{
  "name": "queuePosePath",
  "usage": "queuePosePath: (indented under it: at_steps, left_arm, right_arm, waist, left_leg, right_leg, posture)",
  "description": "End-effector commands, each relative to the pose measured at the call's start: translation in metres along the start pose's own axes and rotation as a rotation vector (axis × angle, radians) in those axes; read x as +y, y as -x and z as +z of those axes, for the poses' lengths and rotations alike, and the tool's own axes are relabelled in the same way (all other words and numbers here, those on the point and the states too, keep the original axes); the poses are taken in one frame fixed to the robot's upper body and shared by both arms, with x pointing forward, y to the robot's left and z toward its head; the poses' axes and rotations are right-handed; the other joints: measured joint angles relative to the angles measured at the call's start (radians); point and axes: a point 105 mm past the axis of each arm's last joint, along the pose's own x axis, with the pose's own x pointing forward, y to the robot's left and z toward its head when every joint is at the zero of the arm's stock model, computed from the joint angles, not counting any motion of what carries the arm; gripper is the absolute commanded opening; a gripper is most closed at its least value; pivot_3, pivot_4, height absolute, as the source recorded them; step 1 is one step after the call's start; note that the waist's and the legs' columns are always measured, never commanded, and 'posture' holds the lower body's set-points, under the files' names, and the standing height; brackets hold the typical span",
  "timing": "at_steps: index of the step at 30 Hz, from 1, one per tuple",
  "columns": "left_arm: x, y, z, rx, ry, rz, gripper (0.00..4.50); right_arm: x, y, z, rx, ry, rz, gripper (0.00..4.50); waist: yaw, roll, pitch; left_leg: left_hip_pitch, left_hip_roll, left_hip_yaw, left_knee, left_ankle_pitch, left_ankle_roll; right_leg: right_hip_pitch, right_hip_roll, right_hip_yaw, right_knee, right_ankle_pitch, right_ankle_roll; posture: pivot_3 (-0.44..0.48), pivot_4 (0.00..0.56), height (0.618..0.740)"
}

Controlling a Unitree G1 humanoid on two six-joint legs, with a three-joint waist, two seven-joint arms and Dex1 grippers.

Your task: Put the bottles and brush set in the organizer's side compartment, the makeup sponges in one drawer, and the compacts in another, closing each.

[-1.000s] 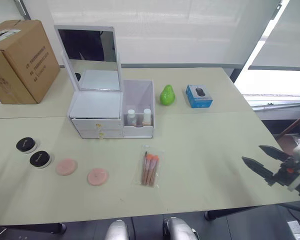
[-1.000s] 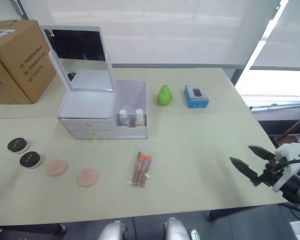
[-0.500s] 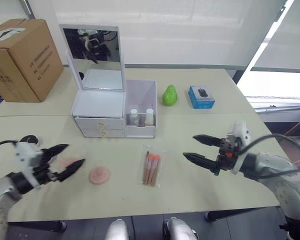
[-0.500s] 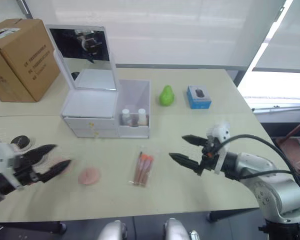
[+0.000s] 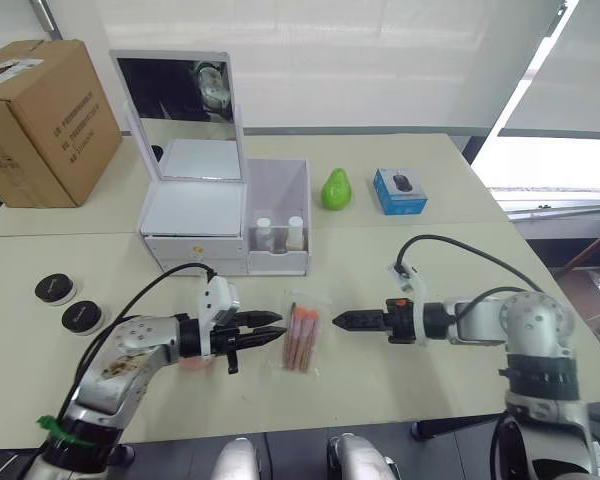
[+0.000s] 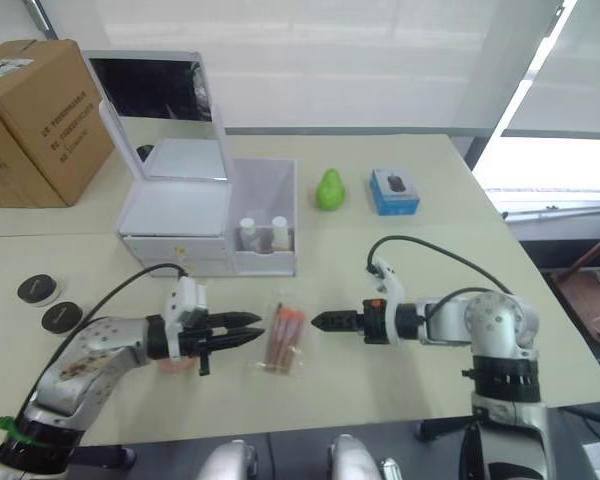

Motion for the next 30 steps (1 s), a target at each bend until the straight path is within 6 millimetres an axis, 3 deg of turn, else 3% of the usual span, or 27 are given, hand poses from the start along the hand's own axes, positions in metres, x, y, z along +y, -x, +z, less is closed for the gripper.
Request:
queuePosePath:
  at_steps: [1, 5, 8, 13, 18, 21, 30]
  left_arm:
    - [0.003, -0.006, -0.006, 0.039, -0.059, -0.027, 0.03]
    - [0.009, -0.012, -0.016, 0.075, -0.046, -0.009, 0.03]
    - [0.009, -0.012, -0.029, 0.151, -0.072, -0.017, 0.03]
    - [0.008, -0.015, -0.033, 0.172, -0.084, -0.017, 0.03]
    - [0.004, -0.014, -0.035, 0.182, -0.086, -0.027, 0.03]
    - [0.003, -0.012, -0.036, 0.191, -0.088, -0.025, 0.0]
    - [0.004, -0.011, -0.035, 0.188, -0.085, -0.015, 0.0]
  right_arm:
    - [-0.001, -0.005, 0.003, 0.005, -0.058, 0.017, 4.5]
    - [-0.004, -0.02, -0.005, 0.056, -0.096, 0.006, 4.5]
    - [0.006, -0.041, -0.011, 0.084, -0.102, 0.038, 4.5]
    - [0.017, -0.069, -0.019, 0.114, -0.122, 0.061, 4.5]
    - [0.015, -0.077, -0.016, 0.101, -0.134, 0.037, 4.5]
    - [0.01, -0.075, -0.013, 0.088, -0.136, 0.018, 3.9]
    - [0.009, -0.073, -0.013, 0.086, -0.126, 0.022, 0.8]
  waist:
    - [-0.002, 0.0, 0.0]
    - [-0.009, 0.001, 0.0]
    - [-0.019, 0.001, -0.001]
    - [-0.034, 0.003, -0.002]
    - [-0.047, 0.006, -0.004]
    - [-0.047, 0.007, -0.003]
    - [-0.046, 0.009, -0.002]
  left_leg:
    - [0.0, 0.0, 0.0, 0.001, 0.0, 0.001]
    - [-0.001, 0.0, 0.0, 0.004, -0.002, 0.004]
    - [0.0, 0.0, -0.001, 0.004, -0.004, 0.007]
    - [0.004, 0.001, -0.004, 0.004, -0.011, 0.019]
    - [0.006, 0.001, -0.006, 0.004, -0.013, 0.022]
    - [0.009, 0.001, -0.007, 0.004, -0.013, 0.022]
    - [0.013, 0.001, -0.007, 0.004, -0.013, 0.022]
  right_leg:
    - [0.0, 0.0, 0.0, 0.0, 0.001, 0.001]
    - [0.0, 0.0, 0.0, 0.002, 0.001, 0.002]
    - [0.002, 0.001, 0.001, 0.005, 0.0, 0.003]
    - [0.006, 0.01, 0.008, 0.006, 0.0, 0.003]
    - [0.007, 0.011, 0.009, 0.007, -0.001, 0.002]
    - [0.009, 0.012, 0.009, 0.007, -0.002, 0.001]
    - [0.009, 0.012, 0.01, 0.006, -0.003, 0.002]
  posture:
    - [0.0, 0.15, 0.733]
    - [0.0, 0.15, 0.733]
    - [0.0, 0.15, 0.733]
    - [0.0, 0.15, 0.733]
    - [0.0, 0.15, 0.733]
    - [0.0, 0.15, 0.733]
    - [0.0, 0.15, 0.733]
